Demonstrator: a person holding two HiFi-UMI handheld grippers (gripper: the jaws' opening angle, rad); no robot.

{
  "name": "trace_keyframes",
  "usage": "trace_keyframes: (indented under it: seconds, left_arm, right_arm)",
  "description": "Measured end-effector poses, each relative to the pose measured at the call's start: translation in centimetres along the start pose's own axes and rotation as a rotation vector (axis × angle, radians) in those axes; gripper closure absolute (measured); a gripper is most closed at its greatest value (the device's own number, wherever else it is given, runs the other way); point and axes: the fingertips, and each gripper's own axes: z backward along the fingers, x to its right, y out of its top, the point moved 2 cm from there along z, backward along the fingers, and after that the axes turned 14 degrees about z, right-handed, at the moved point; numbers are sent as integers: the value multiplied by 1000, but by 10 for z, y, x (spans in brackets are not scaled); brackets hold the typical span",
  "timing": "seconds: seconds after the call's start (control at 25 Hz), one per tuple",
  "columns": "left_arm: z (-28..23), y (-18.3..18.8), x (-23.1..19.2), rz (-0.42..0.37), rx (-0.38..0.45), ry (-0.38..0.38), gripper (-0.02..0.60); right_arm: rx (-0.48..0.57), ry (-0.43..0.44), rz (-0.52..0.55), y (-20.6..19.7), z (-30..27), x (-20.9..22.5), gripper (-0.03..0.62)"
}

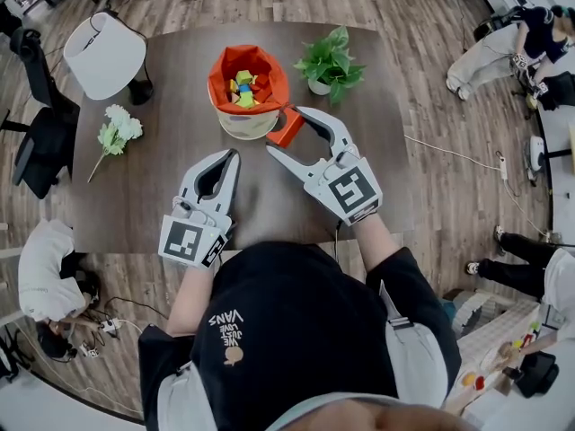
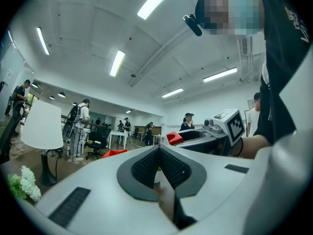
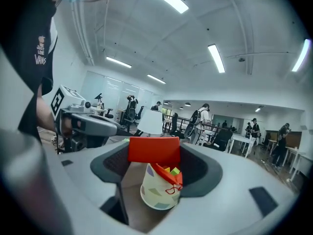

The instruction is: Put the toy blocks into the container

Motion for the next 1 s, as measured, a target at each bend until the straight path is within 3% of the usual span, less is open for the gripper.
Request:
trace_keyframes:
  seconds: [0.4,1.0]
  left_arm:
    - [-3,-1,-3,2,-8,16,571]
    - [2,-5,-19,21,-10,80,571]
  right_arm:
    - [6,-25,-8,-9,-38,23,286]
    - [-103,-1,-47,-56,-101,39,286]
